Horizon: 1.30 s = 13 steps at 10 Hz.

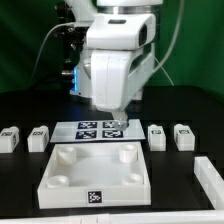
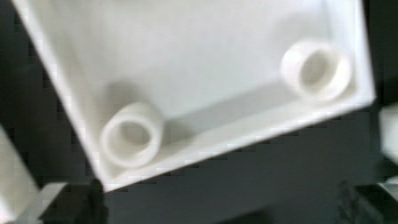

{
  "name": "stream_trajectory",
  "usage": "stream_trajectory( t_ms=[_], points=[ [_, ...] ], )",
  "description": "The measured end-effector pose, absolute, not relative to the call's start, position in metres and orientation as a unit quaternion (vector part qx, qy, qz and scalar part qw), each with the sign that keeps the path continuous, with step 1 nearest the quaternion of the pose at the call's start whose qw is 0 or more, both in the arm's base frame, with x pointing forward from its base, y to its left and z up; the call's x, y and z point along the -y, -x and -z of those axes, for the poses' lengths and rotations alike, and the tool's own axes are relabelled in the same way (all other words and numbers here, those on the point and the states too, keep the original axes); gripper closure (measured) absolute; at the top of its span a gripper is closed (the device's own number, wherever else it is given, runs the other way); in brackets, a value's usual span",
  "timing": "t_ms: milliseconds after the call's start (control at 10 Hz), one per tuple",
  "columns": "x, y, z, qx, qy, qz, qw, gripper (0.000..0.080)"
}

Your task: Assemble one leg

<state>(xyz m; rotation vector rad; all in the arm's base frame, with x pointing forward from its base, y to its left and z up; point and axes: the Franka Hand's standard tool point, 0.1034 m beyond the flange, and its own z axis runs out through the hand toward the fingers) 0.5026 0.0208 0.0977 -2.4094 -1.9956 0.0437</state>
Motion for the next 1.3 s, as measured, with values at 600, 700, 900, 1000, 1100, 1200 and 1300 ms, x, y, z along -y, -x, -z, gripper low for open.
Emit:
stream_trajectory(
  t_ms=[600,700,900,1000,1100,1200,1300],
  points=[
    [0.019,-0.437,-0.029,0.721,0.692,-0.016,0.031,0.0150],
    [0.019,-0.435,-0.022,0.717,0.696,-0.017,0.035,0.0150],
    [0.012,-0.432,-0.013,0.691,0.721,-0.023,0.040,0.0150],
    [0.014,-0.432,-0.014,0.691,0.721,-0.022,0.039,0.0150],
    [0.014,-0.432,-0.013,0.690,0.722,-0.023,0.040,0.0278],
    [0.014,-0.432,-0.013,0.690,0.722,-0.023,0.040,0.0418],
    [0.014,-0.432,-0.013,0.690,0.723,-0.023,0.040,0.0553]
  ],
)
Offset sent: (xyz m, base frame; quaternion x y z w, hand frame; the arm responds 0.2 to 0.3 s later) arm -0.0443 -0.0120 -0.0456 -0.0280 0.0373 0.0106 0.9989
